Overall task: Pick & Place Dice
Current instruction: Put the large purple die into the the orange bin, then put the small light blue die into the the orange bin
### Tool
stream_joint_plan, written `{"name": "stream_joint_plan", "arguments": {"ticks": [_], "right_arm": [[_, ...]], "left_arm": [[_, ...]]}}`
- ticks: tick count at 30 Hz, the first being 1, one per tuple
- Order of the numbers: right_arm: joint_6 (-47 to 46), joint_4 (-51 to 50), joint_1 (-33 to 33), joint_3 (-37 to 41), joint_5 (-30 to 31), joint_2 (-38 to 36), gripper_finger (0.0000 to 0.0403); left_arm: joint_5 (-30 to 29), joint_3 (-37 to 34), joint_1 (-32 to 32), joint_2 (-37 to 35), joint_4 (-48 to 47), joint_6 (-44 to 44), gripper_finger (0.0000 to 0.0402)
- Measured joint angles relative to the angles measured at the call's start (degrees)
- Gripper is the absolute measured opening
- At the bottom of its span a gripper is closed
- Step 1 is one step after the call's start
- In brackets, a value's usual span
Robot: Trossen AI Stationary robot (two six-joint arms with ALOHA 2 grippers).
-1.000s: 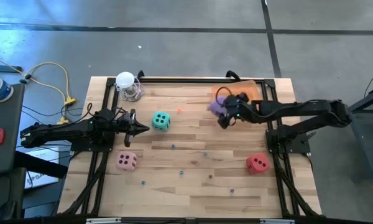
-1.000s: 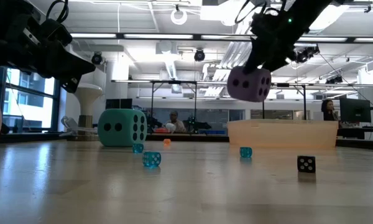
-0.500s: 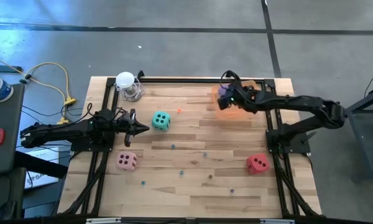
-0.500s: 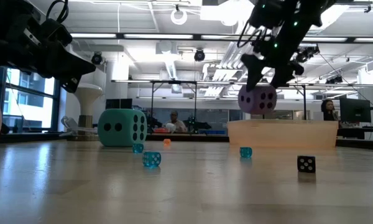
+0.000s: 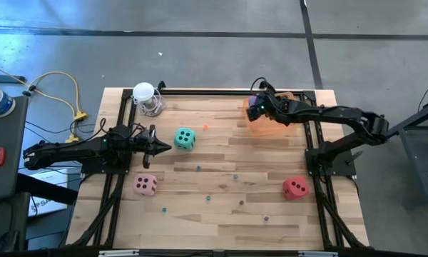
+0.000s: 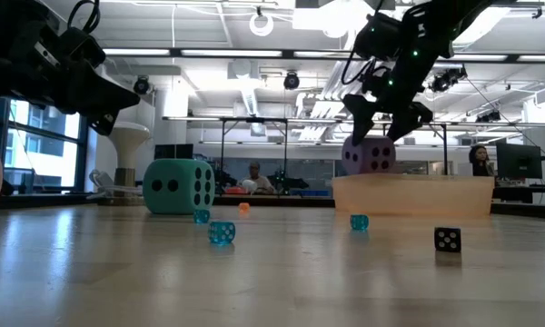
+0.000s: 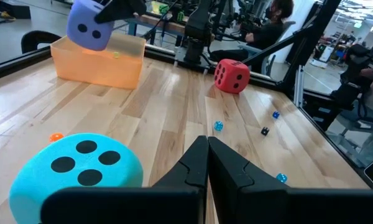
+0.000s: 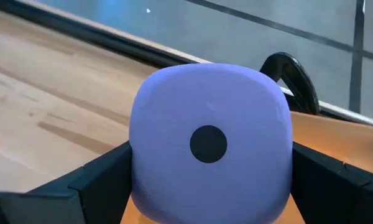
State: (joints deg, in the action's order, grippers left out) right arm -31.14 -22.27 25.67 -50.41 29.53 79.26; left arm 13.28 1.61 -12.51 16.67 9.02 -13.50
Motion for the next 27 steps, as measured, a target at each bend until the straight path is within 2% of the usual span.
{"name": "stream_joint_plan", "arguments": {"ticks": [7, 10, 15, 27], "right_arm": [[2.7, 0.3, 0.0, 0.0, -4.3, 0.0, 0.0383], [1.6, 0.6, 0.0, 0.0, -2.1, 0.0, 0.0396], [1.3, 0.6, 0.0, 0.0, 2.1, 0.0, 0.0392], [3.7, 3.8, -1.0, 0.0, 2.1, -1.5, 0.0390]], "left_arm": [[0.0, 0.0, 0.0, 0.0, 0.0, 0.0, 0.0002], [0.0, 0.0, 0.0, 0.0, 0.0, 0.0, 0.0002], [0.1, 0.0, 0.0, 0.0, -0.1, 0.0, 0.0002], [0.1, 0.0, 0.0, 0.0, -0.2, 0.1, 0.0002]]}}
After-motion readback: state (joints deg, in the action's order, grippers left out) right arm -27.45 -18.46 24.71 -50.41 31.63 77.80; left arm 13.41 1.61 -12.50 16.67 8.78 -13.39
